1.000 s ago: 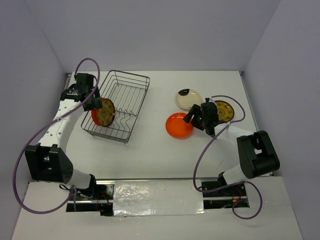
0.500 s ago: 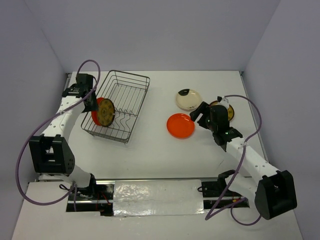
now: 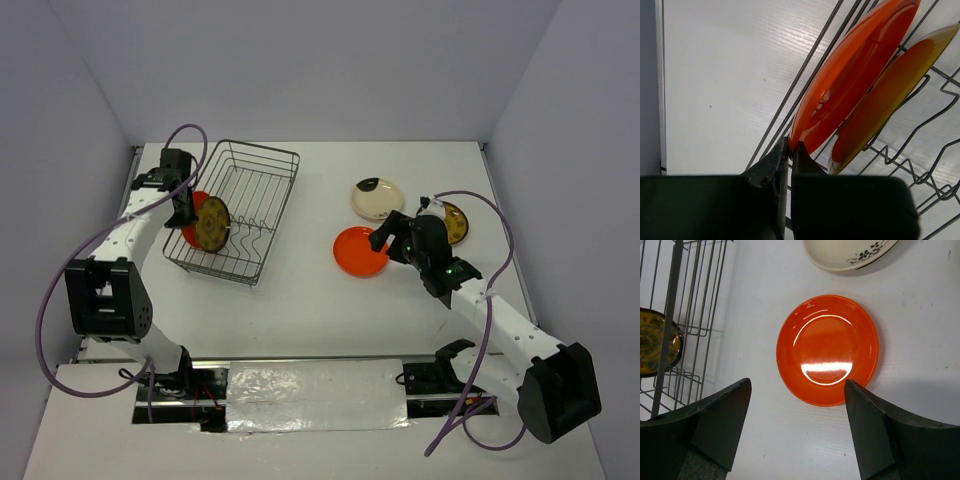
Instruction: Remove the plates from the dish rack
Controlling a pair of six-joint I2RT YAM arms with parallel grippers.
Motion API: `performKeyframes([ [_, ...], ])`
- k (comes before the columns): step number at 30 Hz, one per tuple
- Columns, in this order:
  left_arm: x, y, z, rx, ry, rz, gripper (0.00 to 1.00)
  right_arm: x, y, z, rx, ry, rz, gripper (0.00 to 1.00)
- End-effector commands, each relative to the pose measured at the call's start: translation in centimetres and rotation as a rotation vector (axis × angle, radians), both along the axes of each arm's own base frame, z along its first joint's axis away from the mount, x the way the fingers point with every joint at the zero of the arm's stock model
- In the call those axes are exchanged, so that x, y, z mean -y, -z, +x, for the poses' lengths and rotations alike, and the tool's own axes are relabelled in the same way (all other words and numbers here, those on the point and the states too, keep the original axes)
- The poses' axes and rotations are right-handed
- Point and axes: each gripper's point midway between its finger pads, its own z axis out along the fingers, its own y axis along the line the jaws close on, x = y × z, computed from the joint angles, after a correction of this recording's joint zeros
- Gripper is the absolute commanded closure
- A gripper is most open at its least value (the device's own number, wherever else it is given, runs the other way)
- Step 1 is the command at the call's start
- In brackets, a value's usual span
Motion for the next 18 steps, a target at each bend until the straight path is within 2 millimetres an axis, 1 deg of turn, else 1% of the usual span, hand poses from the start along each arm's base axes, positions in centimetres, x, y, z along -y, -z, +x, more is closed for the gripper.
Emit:
performKeyframes([
  [1, -1.3, -4.7, 0.6, 0.127, -0.036, 0.059, 0.91, 0.2, -1.1, 0.0, 0.032, 0.008, -0.021, 0.18],
  [3, -1.5, -6.2, 0.5, 0.161, -0.038, 0.067, 0.92, 0.1, -1.1, 0.0, 0.031, 0.003, -0.019, 0.18],
  [5, -1.4, -7.8, 0.1, 0.186, -0.032, 0.064, 0.99, 0.1, -1.2, -0.1, 0.03, 0.002, -0.016, 0.18],
  [7, -1.4, -9.1, -0.3, 0.212, -0.033, 0.065, 1.0, 0.0, -1.7, -0.2, 0.038, 0.002, -0.007, 0.18],
  [8, -1.7, -10.5, -0.8, 0.232, -0.043, 0.084, 1.0, 0.0, -1.9, -0.2, 0.039, 0.001, -0.004, 0.18],
  [10, -2.2, -12.4, -1.4, 0.258, -0.064, 0.122, 1.0, -0.3, -2.6, -0.3, 0.051, -0.006, 0.012, 0.18],
  [11, -2.5, -14.5, -1.6, 0.299, -0.08, 0.153, 1.0, -0.5, -3.1, -0.3, 0.063, -0.012, 0.024, 0.18],
  [12, -2.7, -15.7, -2.6, 0.308, -0.088, 0.164, 1.0, -0.8, -3.7, -0.2, 0.079, -0.023, 0.041, 0.18],
  [13, -2.6, -16.9, -2.9, 0.339, -0.1, 0.156, 1.0, -2.2, -4.6, -0.7, 0.104, -0.101, 0.073, 0.17],
  [14, -2.0, -18.3, -3.0, 0.379, -0.08, 0.135, 1.0, -3.7, -6.7, -0.5, 0.188, -0.176, 0.123, 0.11],
  [15, -0.5, -19.4, -3.4, 0.427, -0.022, 0.063, 1.0, -5.3, -8.2, -0.8, 0.247, -0.265, 0.161, 0.1],
  [16, 0.4, -20.1, -3.5, 0.459, 0.008, 0.015, 1.0, -7.3, -9.9, -1.8, 0.305, -0.381, 0.193, 0.0],
  [17, 1.6, -20.3, -3.7, 0.48, 0.05, -0.036, 1.0, -10.0, -12.0, -3.4, 0.372, -0.558, 0.258, 0.0],
  [18, 4.3, -21.1, -4.2, 0.524, 0.148, -0.153, 1.0, -11.6, -14.5, -4.3, 0.426, -0.642, 0.289, 0.0],
])
